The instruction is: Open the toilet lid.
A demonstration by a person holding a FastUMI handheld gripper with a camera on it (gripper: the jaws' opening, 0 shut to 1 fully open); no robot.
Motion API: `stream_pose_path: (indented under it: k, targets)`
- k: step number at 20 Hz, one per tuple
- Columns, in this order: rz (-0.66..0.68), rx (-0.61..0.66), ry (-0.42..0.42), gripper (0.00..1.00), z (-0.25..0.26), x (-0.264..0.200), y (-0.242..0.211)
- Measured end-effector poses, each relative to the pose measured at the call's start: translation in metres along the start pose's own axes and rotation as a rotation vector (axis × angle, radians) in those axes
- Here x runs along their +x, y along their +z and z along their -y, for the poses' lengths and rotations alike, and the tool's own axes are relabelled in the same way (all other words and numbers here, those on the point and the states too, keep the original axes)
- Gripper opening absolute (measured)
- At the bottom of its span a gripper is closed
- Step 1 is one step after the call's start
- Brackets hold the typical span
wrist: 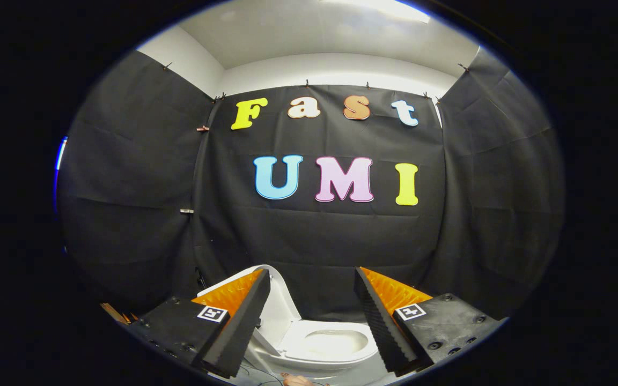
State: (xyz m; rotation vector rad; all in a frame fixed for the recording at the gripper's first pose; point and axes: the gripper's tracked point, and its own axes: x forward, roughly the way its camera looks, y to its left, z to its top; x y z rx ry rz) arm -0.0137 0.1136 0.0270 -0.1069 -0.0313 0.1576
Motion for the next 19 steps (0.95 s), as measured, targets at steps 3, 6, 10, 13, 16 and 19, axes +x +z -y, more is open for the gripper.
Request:
stream_pose_path:
  k: [3, 6, 10, 13, 16, 19]
  targets:
    - [0.002, -0.009, 0.004, 0.98, -0.0019, -0.0007, -0.0008]
    - [0.007, -0.009, 0.004, 0.98, -0.0026, -0.002, 0.0011]
    - [0.0, -0.015, -0.004, 0.98, -0.0009, -0.0015, -0.0009]
    - [0.001, -0.014, -0.002, 0.98, -0.0026, -0.0031, -0.0002]
    - [0.006, -0.016, -0.004, 0.98, -0.002, -0.004, 0.001]
    - [0.001, -0.018, -0.007, 0.98, -0.0012, -0.0045, 0.0]
